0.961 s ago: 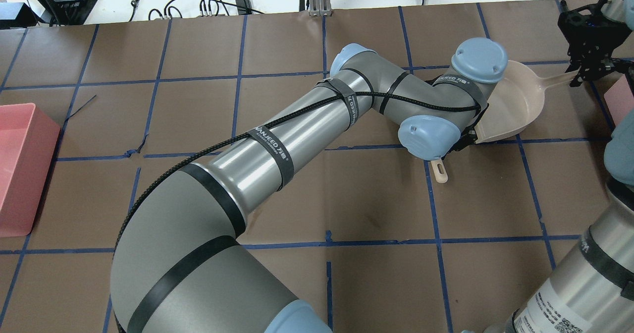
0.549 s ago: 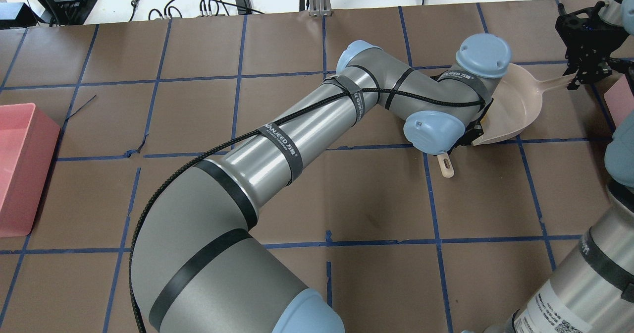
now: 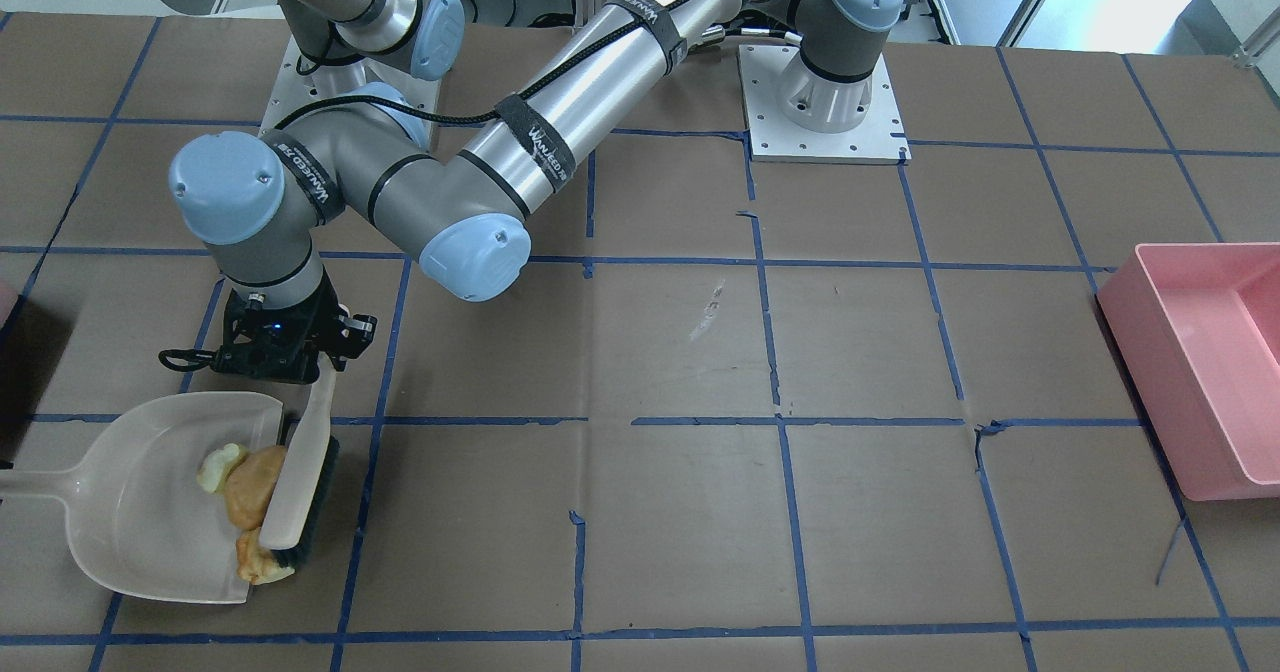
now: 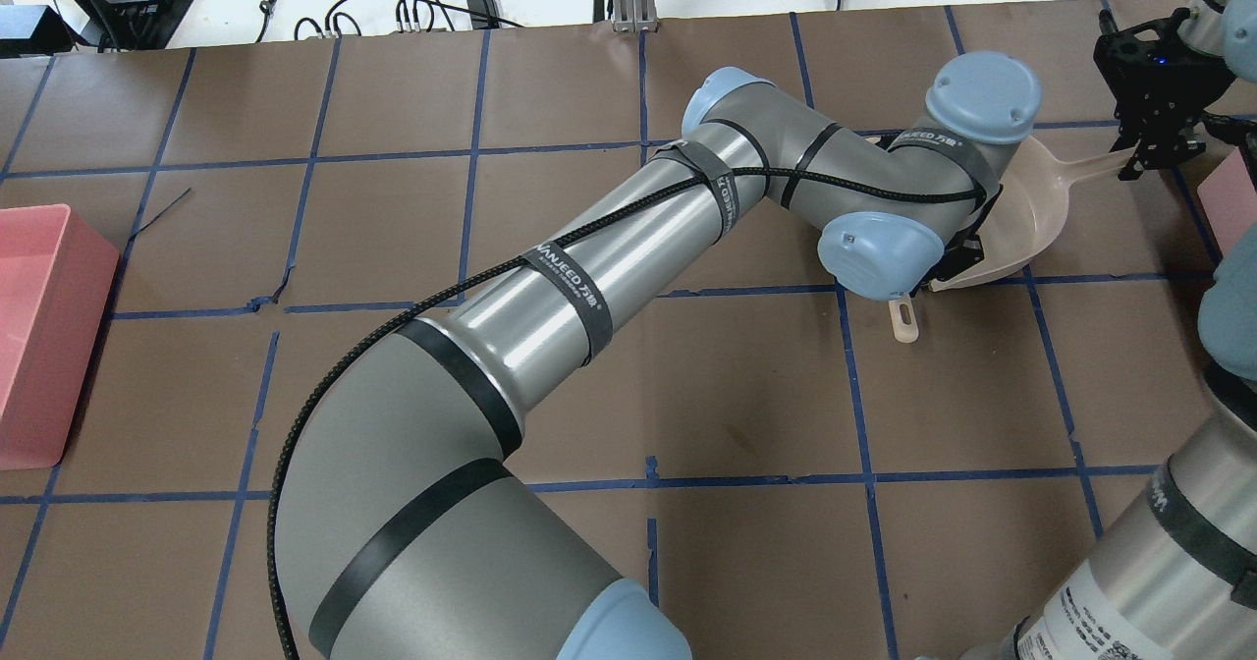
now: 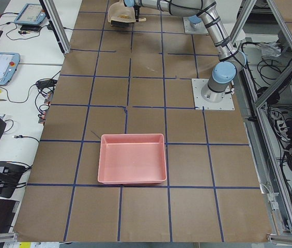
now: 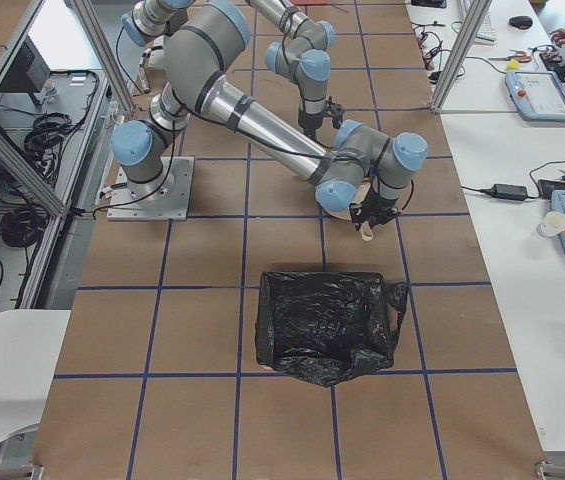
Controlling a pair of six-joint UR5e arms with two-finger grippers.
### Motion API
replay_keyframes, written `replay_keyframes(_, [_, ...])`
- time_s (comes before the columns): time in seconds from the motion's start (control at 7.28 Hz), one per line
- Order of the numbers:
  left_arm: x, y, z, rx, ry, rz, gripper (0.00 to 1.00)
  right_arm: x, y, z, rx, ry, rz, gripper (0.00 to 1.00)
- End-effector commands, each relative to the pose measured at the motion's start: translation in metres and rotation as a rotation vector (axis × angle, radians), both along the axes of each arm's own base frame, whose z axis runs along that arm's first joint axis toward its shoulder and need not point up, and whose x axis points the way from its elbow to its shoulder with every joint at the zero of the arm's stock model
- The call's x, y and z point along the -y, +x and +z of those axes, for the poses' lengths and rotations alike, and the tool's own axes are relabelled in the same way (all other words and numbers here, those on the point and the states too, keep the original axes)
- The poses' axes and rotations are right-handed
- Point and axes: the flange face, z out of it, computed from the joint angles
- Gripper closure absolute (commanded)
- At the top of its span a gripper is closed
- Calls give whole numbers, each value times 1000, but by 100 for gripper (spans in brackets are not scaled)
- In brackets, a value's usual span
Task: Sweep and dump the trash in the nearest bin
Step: 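Sweep the potato and bread pieces into the dustpan with the left gripper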
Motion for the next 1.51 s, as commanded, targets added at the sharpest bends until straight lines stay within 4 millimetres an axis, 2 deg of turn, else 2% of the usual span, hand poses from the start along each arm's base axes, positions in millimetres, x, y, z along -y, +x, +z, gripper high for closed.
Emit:
replay_keyframes(0.0, [-10, -15, 3, -9, -14, -51, 100, 2, 4, 2, -12, -17, 6, 100])
replay_keyframes(0.27, [-16, -22, -2, -9, -23, -126, 100, 2, 7, -1, -11, -15, 9, 100])
replay_keyframes(0.41, [-22, -28, 4, -17, -38, -169, 100, 2, 8, -2, -12, -16, 8, 100])
replay_keyframes(0.69, [-35, -51, 38, -62, -99, -259, 100, 2, 8, -2, -5, -19, 7, 100])
replay_keyframes(0.82, [-49, -61, 40, -59, -107, -291, 99, 3, 10, -2, -3, -21, 8, 100])
replay_keyframes(0.96, [-52, -61, 39, -46, -108, -297, 99, 2, 10, -1, -3, -22, 10, 100])
replay_keyframes(1.24, [-60, -42, 68, 0, -83, -293, 99, 2, 8, 0, -2, -24, 11, 100])
replay_keyframes(1.37, [-42, -20, 66, 20, -66, -260, 99, 2, 5, 2, -3, -28, 13, 100])
